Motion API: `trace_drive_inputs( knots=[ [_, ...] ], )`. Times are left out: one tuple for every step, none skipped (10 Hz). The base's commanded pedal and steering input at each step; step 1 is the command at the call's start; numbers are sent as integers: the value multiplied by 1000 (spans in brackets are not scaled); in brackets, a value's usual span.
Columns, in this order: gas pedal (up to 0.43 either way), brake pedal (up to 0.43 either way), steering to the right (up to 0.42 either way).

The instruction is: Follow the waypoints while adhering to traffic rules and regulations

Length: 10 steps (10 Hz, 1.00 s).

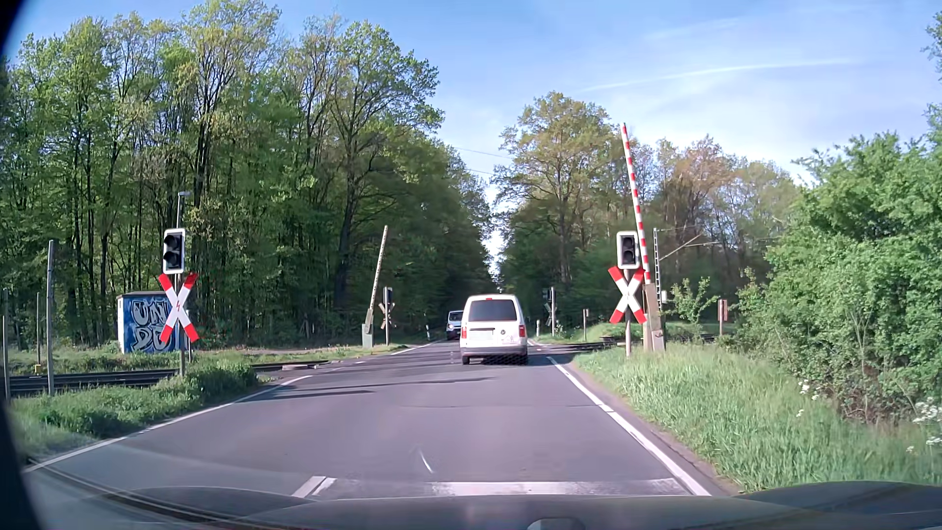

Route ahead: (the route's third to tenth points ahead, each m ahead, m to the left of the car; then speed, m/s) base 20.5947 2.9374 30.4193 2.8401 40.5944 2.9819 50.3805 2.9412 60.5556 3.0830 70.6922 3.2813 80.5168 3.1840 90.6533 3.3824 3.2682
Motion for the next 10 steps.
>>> trace_drive_inputs(
  knots=[
    [331, 0, 1],
    [331, 0, 2],
    [331, 0, 1],
    [331, 0, 1],
    [331, 0, 2],
    [339, 0, 1],
    [339, 0, 1],
    [339, 0, 1],
    [339, 0, 1],
    [339, 0, 2]
  ],
)
